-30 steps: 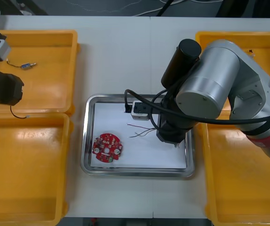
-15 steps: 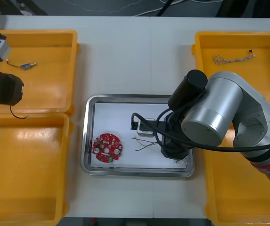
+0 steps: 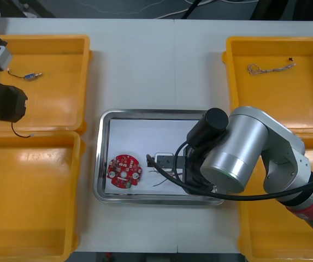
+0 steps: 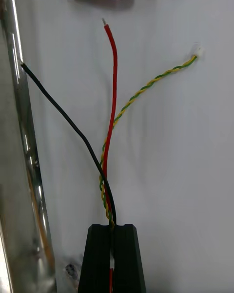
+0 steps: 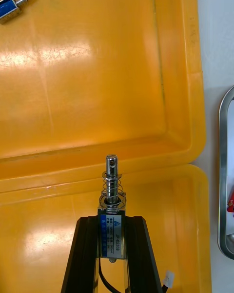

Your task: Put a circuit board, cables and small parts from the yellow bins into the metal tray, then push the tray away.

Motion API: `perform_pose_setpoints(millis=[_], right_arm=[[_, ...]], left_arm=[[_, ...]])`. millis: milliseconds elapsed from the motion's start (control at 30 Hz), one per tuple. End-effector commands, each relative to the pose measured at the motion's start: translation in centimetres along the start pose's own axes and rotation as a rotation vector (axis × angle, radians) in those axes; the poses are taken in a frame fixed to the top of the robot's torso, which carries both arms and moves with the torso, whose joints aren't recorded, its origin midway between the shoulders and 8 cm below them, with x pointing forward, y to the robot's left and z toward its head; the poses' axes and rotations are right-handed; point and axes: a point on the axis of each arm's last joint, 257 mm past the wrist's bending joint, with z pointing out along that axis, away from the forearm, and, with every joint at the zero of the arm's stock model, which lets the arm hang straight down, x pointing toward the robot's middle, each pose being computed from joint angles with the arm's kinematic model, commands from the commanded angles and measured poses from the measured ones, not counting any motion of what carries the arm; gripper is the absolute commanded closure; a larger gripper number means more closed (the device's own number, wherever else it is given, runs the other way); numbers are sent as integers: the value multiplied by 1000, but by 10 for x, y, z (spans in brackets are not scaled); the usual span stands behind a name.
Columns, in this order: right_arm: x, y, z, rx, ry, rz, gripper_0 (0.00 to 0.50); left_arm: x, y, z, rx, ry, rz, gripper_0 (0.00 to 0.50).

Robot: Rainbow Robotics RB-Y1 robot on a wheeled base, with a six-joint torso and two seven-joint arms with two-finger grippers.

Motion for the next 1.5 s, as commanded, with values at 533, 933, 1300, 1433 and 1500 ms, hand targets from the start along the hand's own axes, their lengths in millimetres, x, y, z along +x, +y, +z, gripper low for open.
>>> perform_pose_setpoints(millis=[533,933,1300,1433,1500], right_arm=[[-22,27,-5,-25,-67,-92,150],[-31,-6,-33,38,-104,-32,0],[-16,-45,-81,32,-92,236,0],[-8,-68,-103,68,-73,359,0],[-6,-80,-114,90,-82,442,0]], left_arm=[[2,17,-9,-64,-9,62,500],[2,17,-9,-64,-8,63,500],[2,17,-9,-64,-9,63,500],[3,16,-8,-61,-6,63,500],[2,16,-9,-62,-8,63,500]])
